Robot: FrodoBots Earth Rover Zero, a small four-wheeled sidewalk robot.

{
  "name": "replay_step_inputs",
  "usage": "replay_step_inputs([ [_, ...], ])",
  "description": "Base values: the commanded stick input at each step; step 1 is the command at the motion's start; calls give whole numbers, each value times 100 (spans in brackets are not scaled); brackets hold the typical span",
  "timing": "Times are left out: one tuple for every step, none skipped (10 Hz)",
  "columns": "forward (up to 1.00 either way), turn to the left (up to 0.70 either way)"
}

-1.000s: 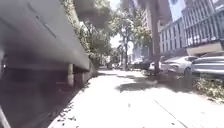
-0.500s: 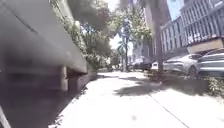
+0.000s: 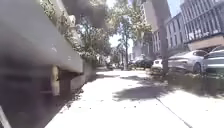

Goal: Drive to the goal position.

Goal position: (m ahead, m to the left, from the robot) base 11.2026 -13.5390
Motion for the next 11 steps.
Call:
replay_step_inputs([
  [70,0],
  [70,0],
  [70,0],
  [70,0],
  [70,0],
  [70,0],
  [63,0],
  [46,0],
  [45,0],
  [45,0],
  [45,0],
])
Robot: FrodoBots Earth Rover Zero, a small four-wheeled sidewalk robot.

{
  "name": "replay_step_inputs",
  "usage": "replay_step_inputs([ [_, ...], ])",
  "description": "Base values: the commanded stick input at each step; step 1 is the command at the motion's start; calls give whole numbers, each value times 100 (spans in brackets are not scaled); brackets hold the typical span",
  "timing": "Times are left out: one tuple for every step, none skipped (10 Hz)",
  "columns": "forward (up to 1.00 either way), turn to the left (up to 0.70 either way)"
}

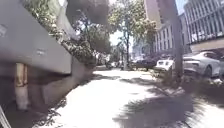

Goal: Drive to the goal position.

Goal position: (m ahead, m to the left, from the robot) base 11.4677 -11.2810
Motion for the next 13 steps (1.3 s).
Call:
replay_step_inputs([
  [45,0],
  [45,0],
  [45,0],
  [45,0],
  [45,0],
  [45,0],
  [45,0],
  [45,0],
  [45,0],
  [45,0],
  [45,0],
  [45,0],
  [10,0],
])
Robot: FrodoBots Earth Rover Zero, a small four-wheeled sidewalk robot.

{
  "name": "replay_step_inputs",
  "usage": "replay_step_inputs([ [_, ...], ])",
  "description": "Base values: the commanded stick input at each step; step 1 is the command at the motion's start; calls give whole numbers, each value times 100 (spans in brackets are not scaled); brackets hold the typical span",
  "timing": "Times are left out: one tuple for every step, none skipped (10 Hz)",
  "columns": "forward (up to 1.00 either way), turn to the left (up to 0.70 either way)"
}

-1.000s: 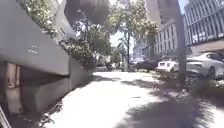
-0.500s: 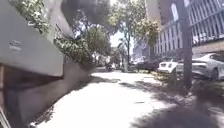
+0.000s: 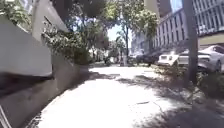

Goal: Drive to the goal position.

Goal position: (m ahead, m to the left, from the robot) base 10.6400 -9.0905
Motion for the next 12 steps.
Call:
replay_step_inputs([
  [0,0],
  [0,0],
  [0,0],
  [0,0],
  [0,0],
  [0,0],
  [0,0],
  [0,0],
  [0,0],
  [18,0],
  [45,0],
  [45,0],
])
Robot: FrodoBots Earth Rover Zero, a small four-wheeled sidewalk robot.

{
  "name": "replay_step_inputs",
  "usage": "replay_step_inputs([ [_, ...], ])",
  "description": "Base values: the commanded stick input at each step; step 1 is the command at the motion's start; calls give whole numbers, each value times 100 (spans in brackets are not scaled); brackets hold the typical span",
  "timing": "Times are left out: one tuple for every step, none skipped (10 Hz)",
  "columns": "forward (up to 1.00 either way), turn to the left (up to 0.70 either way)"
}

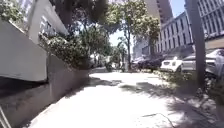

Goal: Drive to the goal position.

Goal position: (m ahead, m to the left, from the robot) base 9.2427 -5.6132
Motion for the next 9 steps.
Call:
replay_step_inputs([
  [45,0],
  [45,0],
  [45,0],
  [45,0],
  [45,0],
  [45,0],
  [45,0],
  [45,0],
  [45,0],
])
